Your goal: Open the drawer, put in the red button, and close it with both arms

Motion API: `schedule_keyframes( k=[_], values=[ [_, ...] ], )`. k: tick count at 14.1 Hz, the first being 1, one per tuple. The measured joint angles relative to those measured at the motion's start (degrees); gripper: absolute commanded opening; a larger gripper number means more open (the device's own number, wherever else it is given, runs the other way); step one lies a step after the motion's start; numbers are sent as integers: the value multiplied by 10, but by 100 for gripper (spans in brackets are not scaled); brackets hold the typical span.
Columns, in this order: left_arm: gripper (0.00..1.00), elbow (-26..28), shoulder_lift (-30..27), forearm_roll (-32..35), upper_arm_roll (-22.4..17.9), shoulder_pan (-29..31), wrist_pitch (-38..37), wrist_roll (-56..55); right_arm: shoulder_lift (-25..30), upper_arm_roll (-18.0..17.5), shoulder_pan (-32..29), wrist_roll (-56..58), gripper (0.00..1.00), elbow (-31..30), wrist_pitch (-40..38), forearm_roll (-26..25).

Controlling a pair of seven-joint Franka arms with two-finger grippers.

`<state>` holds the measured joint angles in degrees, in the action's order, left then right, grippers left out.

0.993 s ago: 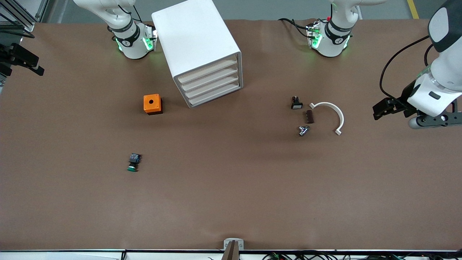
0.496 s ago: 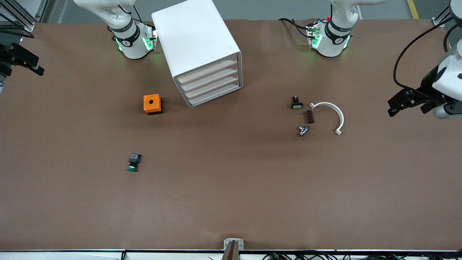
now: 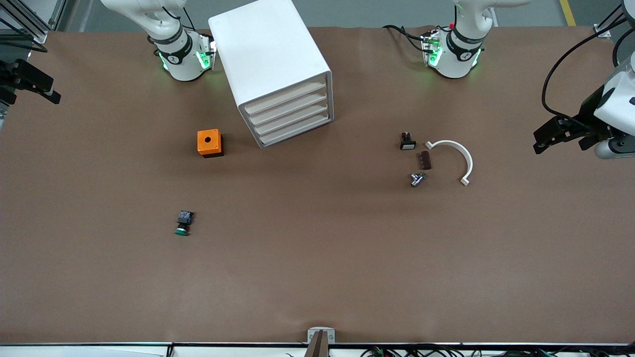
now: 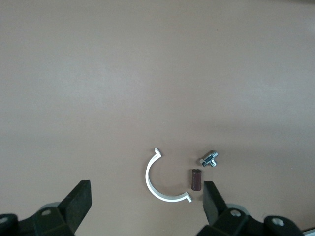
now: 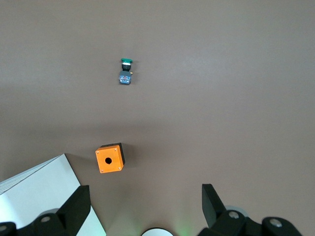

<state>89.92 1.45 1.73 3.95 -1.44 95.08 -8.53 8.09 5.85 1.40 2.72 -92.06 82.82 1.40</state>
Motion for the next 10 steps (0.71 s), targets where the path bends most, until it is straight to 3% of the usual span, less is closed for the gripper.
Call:
schedule_keyframes(
  k=[10],
  values=[
    [100, -4, 0, 0, 0, 0, -25, 8, 0, -3, 1, 0, 100, 0, 2, -15]
  ],
)
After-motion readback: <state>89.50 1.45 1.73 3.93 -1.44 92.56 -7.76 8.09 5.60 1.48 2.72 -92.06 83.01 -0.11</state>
